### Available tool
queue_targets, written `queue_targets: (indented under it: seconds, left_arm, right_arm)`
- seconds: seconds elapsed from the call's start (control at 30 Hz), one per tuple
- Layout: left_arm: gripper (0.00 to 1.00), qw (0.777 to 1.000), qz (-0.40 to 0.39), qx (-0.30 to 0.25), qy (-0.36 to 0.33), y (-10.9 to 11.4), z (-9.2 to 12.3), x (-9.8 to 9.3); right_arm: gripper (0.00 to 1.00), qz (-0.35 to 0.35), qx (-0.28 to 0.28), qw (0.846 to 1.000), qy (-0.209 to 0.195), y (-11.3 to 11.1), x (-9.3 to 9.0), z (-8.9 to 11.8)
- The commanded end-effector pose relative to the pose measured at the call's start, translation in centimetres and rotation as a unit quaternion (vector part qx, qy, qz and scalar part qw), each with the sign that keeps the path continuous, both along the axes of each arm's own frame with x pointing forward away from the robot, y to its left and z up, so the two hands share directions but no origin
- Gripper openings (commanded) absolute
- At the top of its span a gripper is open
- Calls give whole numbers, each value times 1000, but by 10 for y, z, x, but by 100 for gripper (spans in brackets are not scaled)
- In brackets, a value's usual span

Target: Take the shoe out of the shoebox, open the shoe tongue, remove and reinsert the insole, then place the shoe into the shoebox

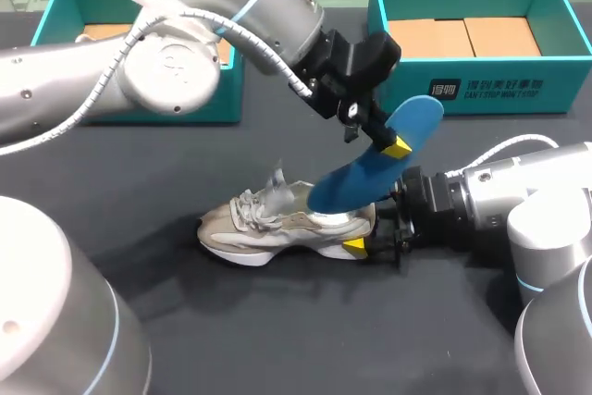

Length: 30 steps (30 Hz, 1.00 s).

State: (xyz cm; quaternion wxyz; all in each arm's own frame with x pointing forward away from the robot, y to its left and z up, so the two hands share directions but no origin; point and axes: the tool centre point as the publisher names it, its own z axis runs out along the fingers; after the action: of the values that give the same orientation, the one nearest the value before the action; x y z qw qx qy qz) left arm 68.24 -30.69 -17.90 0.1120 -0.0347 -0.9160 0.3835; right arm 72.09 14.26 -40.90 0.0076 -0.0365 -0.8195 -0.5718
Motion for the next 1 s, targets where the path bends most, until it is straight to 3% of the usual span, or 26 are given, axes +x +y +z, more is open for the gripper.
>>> queue_targets:
  seconds: [0.03,0.23,0.3,0.57,0.8,1.0]
  left_arm:
    - [0,1000,2,-2,-2,4,1,-2]
    - [0,1000,2,-2,-2,4,1,-2]
    - [0,999,28,-23,39,14,4,-8]
    - [0,992,70,-90,45,30,69,-31]
    - [0,981,111,-154,38,64,128,-46]
    - [0,981,111,-154,38,64,128,-46]
  right_arm:
    - [0,0,-2,1000,0,1,-1,-1]
    - [0,0,-2,1000,0,1,-1,-1]
    - [0,0,-2,1000,0,1,-1,-1]
    - [0,0,-2,1000,0,1,-1,-1]
    - [0,0,-2,1000,0,1,-1,-1]
    - [0,0,-2,1000,0,1,-1,-1]
